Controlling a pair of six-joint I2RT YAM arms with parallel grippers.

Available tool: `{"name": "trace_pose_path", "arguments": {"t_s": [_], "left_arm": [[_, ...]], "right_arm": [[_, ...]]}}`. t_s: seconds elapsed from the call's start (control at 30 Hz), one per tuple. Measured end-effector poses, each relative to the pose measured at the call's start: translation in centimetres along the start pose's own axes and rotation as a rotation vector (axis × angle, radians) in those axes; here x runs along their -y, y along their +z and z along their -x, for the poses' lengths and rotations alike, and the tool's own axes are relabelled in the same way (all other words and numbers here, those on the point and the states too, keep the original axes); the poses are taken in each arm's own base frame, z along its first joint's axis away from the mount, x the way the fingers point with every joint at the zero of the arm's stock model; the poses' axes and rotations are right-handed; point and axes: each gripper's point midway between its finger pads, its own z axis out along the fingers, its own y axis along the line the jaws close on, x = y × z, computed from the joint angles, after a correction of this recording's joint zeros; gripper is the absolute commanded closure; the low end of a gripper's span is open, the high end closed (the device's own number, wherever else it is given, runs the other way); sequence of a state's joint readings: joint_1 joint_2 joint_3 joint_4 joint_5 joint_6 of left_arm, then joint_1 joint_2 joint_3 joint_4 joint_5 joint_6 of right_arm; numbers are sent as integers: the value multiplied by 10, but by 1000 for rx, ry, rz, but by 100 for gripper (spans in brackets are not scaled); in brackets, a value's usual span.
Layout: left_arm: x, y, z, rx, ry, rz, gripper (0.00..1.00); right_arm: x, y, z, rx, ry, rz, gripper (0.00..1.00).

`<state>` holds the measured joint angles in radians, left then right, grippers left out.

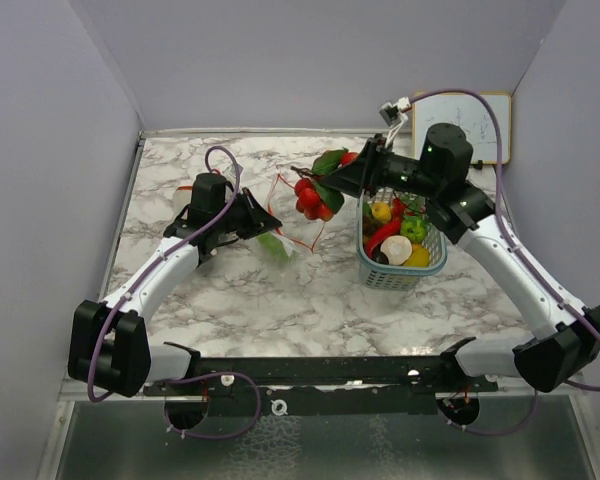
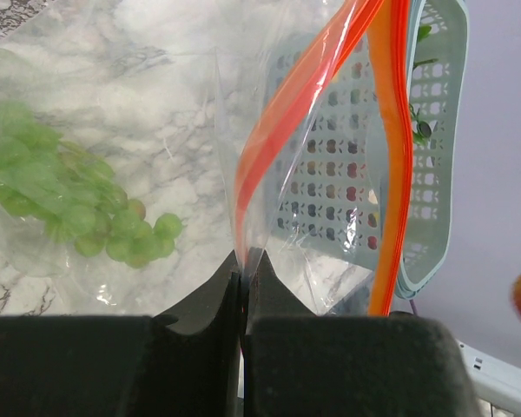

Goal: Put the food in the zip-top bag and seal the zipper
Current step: Place the fake fruit in the zipper food storage bag.

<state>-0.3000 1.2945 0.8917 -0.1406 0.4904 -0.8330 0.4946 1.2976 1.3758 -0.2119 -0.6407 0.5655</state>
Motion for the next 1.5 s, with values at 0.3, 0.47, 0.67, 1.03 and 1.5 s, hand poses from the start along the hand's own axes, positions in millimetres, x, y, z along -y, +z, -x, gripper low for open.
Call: {"name": "trace_pose_path", "arguments": {"t_s": [0.3, 0.47, 0.67, 1.03, 1.5], "left_arm": [[3, -3, 0, -4, 2, -15, 100], [9, -5, 0, -5, 1, -40, 100], [17, -7, 3, -8, -11, -80, 100], [26, -12, 4, -28, -19, -115, 100], [28, -14, 7, -25, -19, -117, 100]], "right_arm": [[14, 48, -32, -26, 135, 216, 98], [15, 59, -52, -54, 153, 260, 98], [35, 73, -91, -149, 178, 213, 98], [126, 62, -146, -253, 161, -280, 98], [101, 83, -130, -317, -62, -368, 17]]}}
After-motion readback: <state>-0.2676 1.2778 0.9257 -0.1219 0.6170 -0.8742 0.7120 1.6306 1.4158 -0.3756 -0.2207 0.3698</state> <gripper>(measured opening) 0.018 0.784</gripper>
